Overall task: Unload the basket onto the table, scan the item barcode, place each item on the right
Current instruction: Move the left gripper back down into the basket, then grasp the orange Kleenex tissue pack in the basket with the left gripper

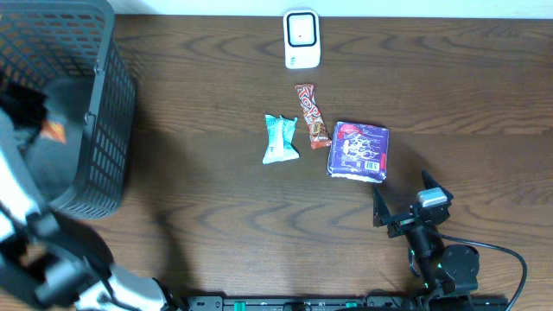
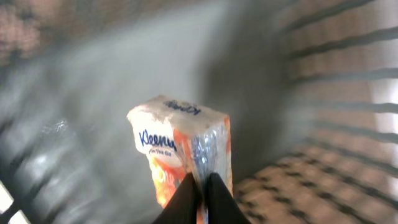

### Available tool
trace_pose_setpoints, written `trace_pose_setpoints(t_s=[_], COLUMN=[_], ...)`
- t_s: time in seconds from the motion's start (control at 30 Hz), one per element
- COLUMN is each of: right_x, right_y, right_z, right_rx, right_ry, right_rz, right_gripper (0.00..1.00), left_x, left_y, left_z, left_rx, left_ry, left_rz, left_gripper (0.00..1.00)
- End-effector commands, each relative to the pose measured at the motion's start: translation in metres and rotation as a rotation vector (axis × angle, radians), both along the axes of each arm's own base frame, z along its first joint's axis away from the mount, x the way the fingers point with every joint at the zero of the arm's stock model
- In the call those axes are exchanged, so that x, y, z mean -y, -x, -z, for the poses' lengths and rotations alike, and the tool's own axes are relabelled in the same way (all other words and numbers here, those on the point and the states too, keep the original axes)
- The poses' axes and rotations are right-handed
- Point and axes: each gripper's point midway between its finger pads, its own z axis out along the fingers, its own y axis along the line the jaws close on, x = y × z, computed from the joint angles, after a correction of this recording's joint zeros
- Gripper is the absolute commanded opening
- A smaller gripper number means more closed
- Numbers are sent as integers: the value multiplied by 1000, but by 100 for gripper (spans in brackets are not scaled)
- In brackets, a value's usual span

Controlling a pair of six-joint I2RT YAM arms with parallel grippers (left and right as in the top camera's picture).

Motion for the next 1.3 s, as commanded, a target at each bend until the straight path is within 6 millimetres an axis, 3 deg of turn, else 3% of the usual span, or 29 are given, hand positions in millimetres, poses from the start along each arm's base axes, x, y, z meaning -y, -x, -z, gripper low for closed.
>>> trace_pose_setpoints(t_s=[0.0, 0.13, 0.2, 0.3, 0.4, 0.47, 0.5, 0.6, 0.7, 0.9, 1.1, 1.27], right_x=[1, 1, 1, 1, 1, 1, 1, 1, 1, 1, 1, 1], right_y=[0, 0, 0, 0, 0, 0, 0, 0, 0, 0, 0, 0], right_z=[0, 0, 0, 0, 0, 0, 0, 0, 0, 0, 0, 0], right_rx=[-1, -1, -1, -1, -1, -1, -1, -2, -1, -1, -1, -1], right_ry=[-7, -7, -7, -7, -7, -7, -7, -7, -7, -7, -7, -7], right_rz=[6, 6, 5, 6, 6, 6, 6, 6, 5, 5, 6, 5], right_gripper=[99, 99, 99, 99, 99, 99, 99, 99, 99, 99, 99, 99], left_x=[17, 34, 53, 98, 133, 139, 134, 108, 81, 52, 5, -33], left_y=[4, 12, 9, -1, -6, -9, -9, -6, -8, -31, -44, -52], left_z=[-94, -157, -185, -222, -241, -242, -237, -217, -185, -126, -76, -33], left_rx=[237, 426, 525, 666, 722, 706, 671, 546, 408, 215, -1, -145], left_ry=[-117, -174, -183, -181, -216, -270, -304, -384, -419, -440, -561, -618], left_rz=[55, 44, 110, 260, 362, 364, 322, 185, 97, 123, 153, 234], left_gripper=[7, 7, 7, 7, 7, 7, 8, 40, 57, 66, 68, 81])
